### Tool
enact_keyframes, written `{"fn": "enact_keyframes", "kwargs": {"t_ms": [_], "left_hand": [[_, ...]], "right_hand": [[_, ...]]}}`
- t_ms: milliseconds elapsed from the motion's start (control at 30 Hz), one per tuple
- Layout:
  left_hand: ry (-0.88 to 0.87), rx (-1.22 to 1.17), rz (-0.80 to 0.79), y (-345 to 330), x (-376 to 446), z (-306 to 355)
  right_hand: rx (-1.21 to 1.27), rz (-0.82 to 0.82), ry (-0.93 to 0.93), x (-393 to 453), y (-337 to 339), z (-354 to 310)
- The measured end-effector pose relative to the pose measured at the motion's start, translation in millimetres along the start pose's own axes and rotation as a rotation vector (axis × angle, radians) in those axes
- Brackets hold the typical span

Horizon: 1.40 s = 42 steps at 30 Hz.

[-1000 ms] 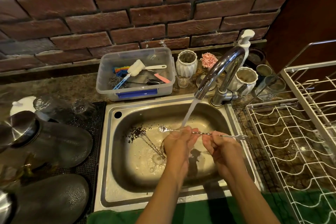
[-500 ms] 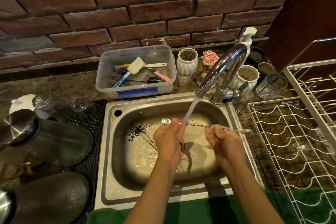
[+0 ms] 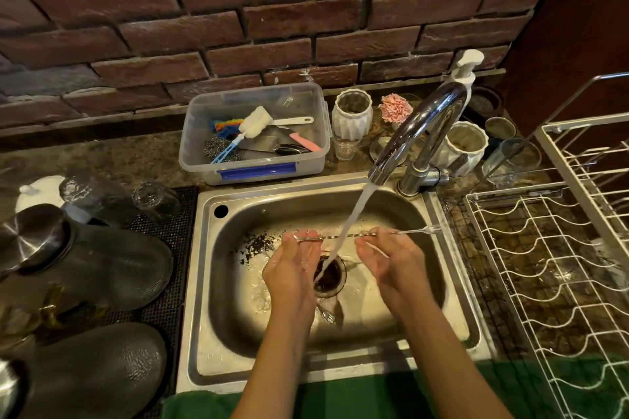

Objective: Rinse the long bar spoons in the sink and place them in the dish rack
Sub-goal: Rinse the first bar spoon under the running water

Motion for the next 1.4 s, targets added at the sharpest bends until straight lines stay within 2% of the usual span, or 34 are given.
{"fn": "enact_keyframes", "kwargs": {"t_ms": [67, 133, 200, 367, 533, 700, 900, 967, 1067, 1267, 1400], "left_hand": [[0.007, 0.035, -0.032, 2, -5, -7], [0.028, 0.071, -0.073, 4, -11, -12], [0.012, 0.073, -0.05, 12, -10, -2], [-0.031, 0.032, 0.042, 35, 4, 30], [0.004, 0.056, -0.015, 28, -15, 7], [-0.05, -0.02, 0.043, 51, -5, 38], [0.016, -0.018, 0.023, 46, -14, 16], [-0.042, -0.077, 0.057, 58, -8, 31], [-0.124, -0.108, 0.078, 70, 3, 51], [-0.051, -0.012, 0.08, 57, -18, 25], [-0.128, -0.025, 0.11, 81, -6, 55]], "right_hand": [[-0.01, -0.021, -0.05, -5, -20, 22], [-0.032, -0.112, -0.104, -12, -41, 45], [0.015, -0.149, -0.122, -13, -48, 51], [0.161, -0.016, -0.032, 5, -32, 35], [-0.001, -0.142, -0.074, -14, -59, 68], [0.086, 0.028, -0.007, 2, -32, 35], [-0.09, -0.092, -0.043, -19, -57, 63], [-0.081, -0.049, -0.005, -14, -50, 50], [0.089, 0.108, 0.015, -1, -34, 33], [-0.103, -0.082, -0.07, -25, -66, 65], [-0.07, 0.023, 0.009, -13, -48, 43]]}}
Point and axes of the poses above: each hand's wrist, its own x-axis towards the middle knuckle, its own y-axis out of the back of the hand, z = x × y, the point moved 4 cm from there along x, towards the middle knuckle, and after that the axes turned 5 degrees about -x, right-handed, at the moved point
